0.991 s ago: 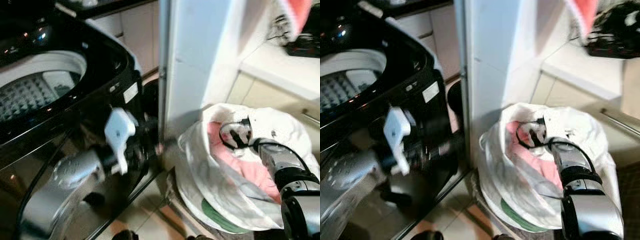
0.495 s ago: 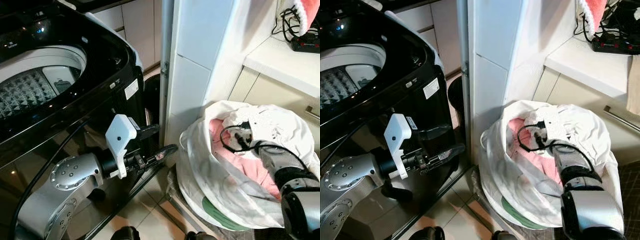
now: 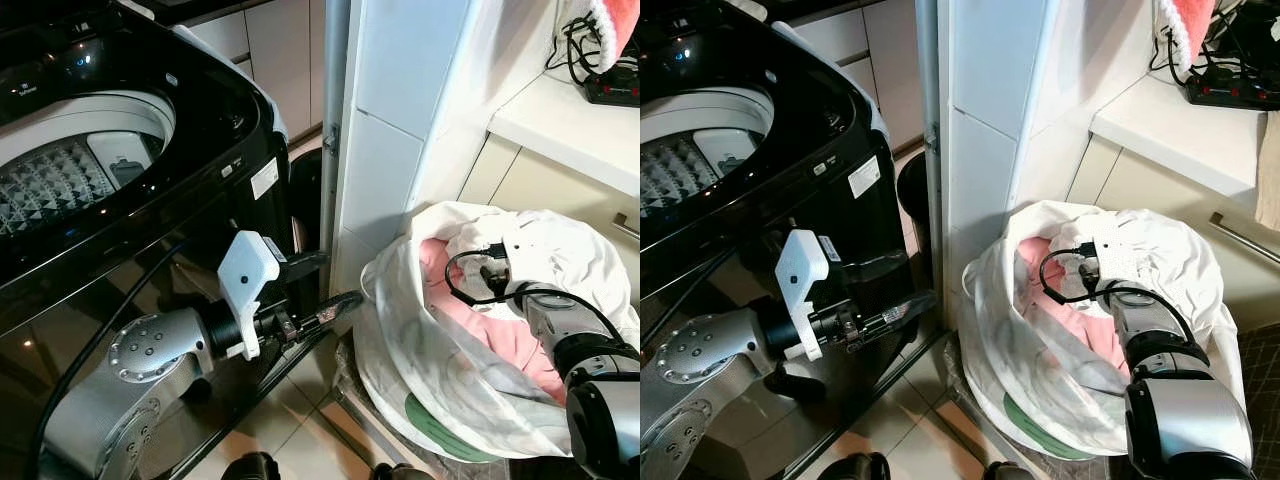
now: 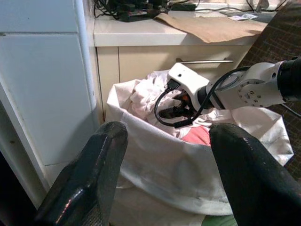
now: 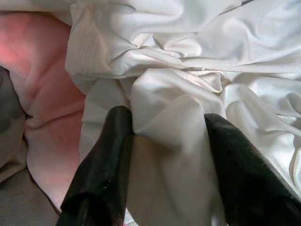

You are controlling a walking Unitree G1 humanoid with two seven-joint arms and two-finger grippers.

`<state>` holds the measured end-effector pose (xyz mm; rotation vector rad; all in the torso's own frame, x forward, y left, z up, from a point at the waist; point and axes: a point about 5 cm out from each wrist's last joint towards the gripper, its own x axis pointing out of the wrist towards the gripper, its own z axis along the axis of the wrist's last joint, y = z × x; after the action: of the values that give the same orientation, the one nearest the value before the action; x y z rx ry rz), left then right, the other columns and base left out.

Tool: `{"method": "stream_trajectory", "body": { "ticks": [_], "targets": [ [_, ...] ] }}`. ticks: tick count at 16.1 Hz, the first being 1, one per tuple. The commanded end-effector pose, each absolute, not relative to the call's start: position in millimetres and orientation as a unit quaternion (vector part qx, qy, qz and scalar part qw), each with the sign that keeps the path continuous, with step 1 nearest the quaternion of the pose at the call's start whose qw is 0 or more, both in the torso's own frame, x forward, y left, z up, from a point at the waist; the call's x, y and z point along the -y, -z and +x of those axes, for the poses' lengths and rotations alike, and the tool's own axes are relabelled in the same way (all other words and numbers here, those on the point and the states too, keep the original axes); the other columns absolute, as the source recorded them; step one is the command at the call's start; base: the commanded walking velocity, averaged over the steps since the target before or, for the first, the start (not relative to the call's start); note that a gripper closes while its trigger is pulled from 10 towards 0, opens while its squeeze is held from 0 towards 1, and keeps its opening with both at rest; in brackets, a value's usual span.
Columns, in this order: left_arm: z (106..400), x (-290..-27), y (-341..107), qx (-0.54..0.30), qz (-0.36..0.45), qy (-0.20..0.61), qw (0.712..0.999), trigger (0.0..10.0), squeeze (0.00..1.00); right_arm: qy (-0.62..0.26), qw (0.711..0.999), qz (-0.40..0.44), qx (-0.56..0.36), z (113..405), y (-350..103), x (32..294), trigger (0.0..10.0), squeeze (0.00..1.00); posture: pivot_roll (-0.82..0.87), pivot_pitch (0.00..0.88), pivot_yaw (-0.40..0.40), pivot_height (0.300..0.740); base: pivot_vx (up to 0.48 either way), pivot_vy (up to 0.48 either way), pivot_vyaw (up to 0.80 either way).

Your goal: Clothes washing

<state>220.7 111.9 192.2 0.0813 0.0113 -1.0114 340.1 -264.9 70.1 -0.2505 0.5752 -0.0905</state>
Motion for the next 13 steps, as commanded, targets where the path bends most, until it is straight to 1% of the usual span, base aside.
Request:
{"method": "stream_trajectory", "body": {
  "ticks": [1,11,13],
  "targets": [
    [220.9,-110.6,-190.4,-0.008,0.042,0.488,0.872,10.0,0.0,0.05,0.949,-0.119,-0.286,338.9,-71.3,270.3,0.0,0.0,0.04,0.122,0.011,0.74,0.0,0.0,0.0],
    [225.1,-109.2,-190.3,-0.003,0.044,0.487,0.872,10.0,0.0,0.052,0.952,-0.11,-0.282,341.2,-75.3,271.3,0.0,0.0,0.03,0.106,0.017,0.74,0.0,0.0,0.0],
    [228.7,-107.4,-188.4,0.0,0.047,0.484,0.874,10.0,0.0,0.062,0.957,-0.085,-0.271,341.6,-77.5,273.7,0.0,0.0,0.02,0.092,0.014,0.74,0.0,0.0,0.0]
  ]
}}
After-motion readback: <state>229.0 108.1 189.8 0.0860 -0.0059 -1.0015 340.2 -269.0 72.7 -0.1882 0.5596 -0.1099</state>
